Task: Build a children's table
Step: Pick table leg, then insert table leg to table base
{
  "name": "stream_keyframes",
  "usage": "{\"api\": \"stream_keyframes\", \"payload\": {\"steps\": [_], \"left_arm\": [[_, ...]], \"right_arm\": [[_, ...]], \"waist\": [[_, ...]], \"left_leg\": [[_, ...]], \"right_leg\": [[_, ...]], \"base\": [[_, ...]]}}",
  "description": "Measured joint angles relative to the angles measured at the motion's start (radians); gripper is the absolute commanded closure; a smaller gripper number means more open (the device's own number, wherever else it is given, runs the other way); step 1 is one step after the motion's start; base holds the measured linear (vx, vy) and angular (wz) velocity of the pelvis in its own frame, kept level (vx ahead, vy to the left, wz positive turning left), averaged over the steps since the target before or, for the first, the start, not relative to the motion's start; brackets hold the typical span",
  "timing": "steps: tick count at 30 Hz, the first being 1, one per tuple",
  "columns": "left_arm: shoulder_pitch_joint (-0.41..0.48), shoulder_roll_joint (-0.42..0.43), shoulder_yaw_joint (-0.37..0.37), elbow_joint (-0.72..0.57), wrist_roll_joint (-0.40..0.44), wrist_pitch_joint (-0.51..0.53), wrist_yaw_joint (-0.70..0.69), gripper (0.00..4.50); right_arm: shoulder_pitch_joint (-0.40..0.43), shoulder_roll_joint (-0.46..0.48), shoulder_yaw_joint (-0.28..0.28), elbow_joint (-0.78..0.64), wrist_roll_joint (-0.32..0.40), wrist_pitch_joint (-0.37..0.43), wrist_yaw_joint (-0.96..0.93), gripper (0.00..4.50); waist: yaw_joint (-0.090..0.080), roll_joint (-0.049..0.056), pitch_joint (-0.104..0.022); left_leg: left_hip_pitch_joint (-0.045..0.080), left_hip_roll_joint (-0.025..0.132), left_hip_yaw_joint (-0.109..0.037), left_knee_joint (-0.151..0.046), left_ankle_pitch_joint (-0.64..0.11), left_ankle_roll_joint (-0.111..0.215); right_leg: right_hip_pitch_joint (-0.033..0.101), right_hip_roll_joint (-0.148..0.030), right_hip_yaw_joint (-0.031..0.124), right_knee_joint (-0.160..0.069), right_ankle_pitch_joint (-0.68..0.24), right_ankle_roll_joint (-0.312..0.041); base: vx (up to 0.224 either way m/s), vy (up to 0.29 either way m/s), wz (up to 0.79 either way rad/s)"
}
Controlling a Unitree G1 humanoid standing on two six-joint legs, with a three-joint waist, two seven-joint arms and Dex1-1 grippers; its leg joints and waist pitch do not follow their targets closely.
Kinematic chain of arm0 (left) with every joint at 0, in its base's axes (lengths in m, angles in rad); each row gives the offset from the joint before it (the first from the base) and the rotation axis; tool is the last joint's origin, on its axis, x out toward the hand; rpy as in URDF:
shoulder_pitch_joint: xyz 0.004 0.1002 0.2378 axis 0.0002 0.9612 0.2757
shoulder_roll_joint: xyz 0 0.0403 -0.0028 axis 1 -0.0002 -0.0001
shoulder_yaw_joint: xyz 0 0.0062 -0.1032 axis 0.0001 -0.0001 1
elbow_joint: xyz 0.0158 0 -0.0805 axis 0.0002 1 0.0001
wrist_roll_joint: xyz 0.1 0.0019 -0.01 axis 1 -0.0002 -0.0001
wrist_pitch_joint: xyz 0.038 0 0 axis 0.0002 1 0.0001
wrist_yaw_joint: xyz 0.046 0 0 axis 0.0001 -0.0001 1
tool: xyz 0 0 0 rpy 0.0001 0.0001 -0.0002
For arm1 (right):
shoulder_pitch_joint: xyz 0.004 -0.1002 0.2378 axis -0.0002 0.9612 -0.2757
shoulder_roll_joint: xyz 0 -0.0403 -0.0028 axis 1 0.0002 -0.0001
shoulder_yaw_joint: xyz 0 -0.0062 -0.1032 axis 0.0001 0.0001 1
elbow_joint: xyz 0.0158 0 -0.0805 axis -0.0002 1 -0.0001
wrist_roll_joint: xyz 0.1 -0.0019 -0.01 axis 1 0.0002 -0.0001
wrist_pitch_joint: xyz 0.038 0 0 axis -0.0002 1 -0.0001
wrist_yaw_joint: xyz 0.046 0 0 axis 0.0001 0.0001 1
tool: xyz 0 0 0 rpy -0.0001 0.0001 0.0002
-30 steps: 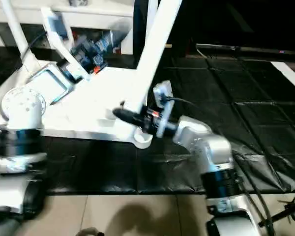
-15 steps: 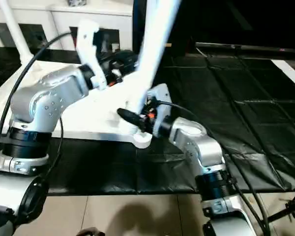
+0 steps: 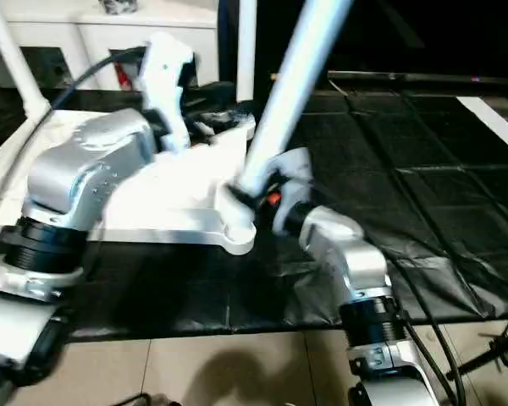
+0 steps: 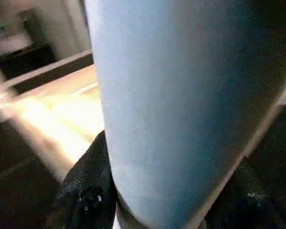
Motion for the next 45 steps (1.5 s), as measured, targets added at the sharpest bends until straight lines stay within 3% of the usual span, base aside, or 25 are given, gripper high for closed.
{"api": "stream_keyframes", "payload": {"steps": [3,6,9,12,17,23,25,31,35,36,44,45], "left_arm": [[0.043,0.044,0.011,0.051,0.017,-0.033,-0.052,1.58],[0.070,0.112,-0.059,0.111,0.062,-0.101,-0.176,1.58],[0.084,0.166,-0.176,0.178,0.134,-0.187,-0.301,1.58],[0.097,0.178,-0.274,0.248,0.200,-0.268,-0.417,1.58],[0.069,0.186,-0.379,0.450,0.328,-0.391,-0.527,1.58],[-0.003,0.172,-0.393,0.590,0.354,-0.466,-0.612,2.10],[-0.017,0.157,-0.392,0.627,0.361,-0.493,-0.617,2.41],[-0.050,0.113,-0.374,0.762,0.375,-0.559,-0.622,2.79],[-0.067,0.112,-0.368,0.796,0.382,-0.582,-0.624,2.93],[-0.069,0.111,-0.368,0.800,0.383,-0.584,-0.624,3.20],[-0.095,0.089,-0.347,0.895,0.403,-0.622,-0.643,3.71],[-0.095,0.084,-0.342,0.904,0.403,-0.618,-0.646,3.95]], "right_arm": [[0.017,-0.015,-0.041,0.003,0.000,-0.012,-0.029,2.57],[0.046,-0.019,-0.051,0.000,0.001,-0.011,-0.051,2.57],[0.067,-0.025,-0.054,-0.004,0.002,0.003,-0.056,2.57],[0.087,-0.026,-0.054,-0.028,0.001,0.010,-0.059,2.57],[0.122,-0.025,-0.050,-0.058,0.001,0.012,-0.059,2.57],[0.128,-0.024,-0.046,-0.078,0.001,0.013,-0.061,2.57],[0.129,-0.024,-0.046,-0.084,0.001,0.014,-0.061,2.57],[0.147,-0.023,-0.028,-0.109,0.001,0.027,-0.054,2.57],[0.151,-0.023,-0.020,-0.109,0.001,0.031,-0.050,2.57],[0.151,-0.023,-0.020,-0.109,0.001,0.031,-0.049,2.57],[0.155,-0.025,-0.019,-0.117,0.002,0.034,-0.045,2.57],[0.159,-0.025,-0.018,-0.123,0.002,0.035,-0.045,2.57]], "waist": [[-0.002,0.001,0.000],[-0.003,0.005,0.000],[-0.003,0.012,0.001],[-0.004,0.018,0.001],[-0.013,0.023,0.002],[-0.014,0.029,0.000],[-0.014,0.030,0.000],[-0.013,0.032,0.001],[-0.012,0.032,0.001],[-0.012,0.032,0.001],[-0.012,0.033,0.001],[-0.012,0.033,0.001]], "left_leg": [[0.000,0.000,0.000,0.000,0.000,0.000],[0.000,0.000,0.000,0.000,0.000,0.000],[0.000,-0.001,0.000,0.000,0.000,0.000],[0.000,0.000,0.000,-0.001,0.000,0.000],[0.000,0.000,0.000,0.000,0.000,0.000],[0.000,0.000,0.000,-0.001,0.000,0.000],[0.000,0.000,0.000,-0.001,0.000,0.000],[0.000,0.000,0.000,0.000,0.000,0.000],[0.000,0.000,0.000,0.000,0.000,0.000],[0.000,0.000,0.000,0.000,0.000,0.000],[0.000,0.000,0.000,0.000,0.000,0.000],[0.000,0.000,0.000,0.000,0.000,0.000]], "right_leg": [[0.000,0.000,0.000,0.000,0.000,0.000],[0.000,0.000,0.000,-0.001,-0.001,0.002],[0.000,0.000,0.000,-0.001,-0.001,0.001],[0.000,0.000,0.000,0.000,-0.001,0.001],[0.000,0.000,0.000,0.000,-0.001,0.002],[0.000,0.000,0.000,0.000,0.001,-0.003],[0.000,0.000,0.000,0.000,0.002,-0.003],[0.000,0.000,0.000,-0.001,0.001,-0.002],[0.000,0.000,0.000,-0.001,0.001,-0.002],[0.000,0.000,0.000,-0.001,0.001,-0.002],[0.001,0.000,0.000,-0.001,0.001,-0.003],[0.000,0.000,0.000,-0.001,0.001,-0.002]], "base": [[0.000,0.000,0.00],[0.000,0.000,0.00],[0.000,0.000,0.00],[0.000,0.000,0.00],[0.000,0.000,0.00],[0.000,0.000,0.00],[0.000,0.000,0.00],[0.000,0.000,0.00],[0.000,0.000,0.00],[0.000,0.000,0.00],[0.000,0.000,0.00],[0.000,0.000,0.00]]}}
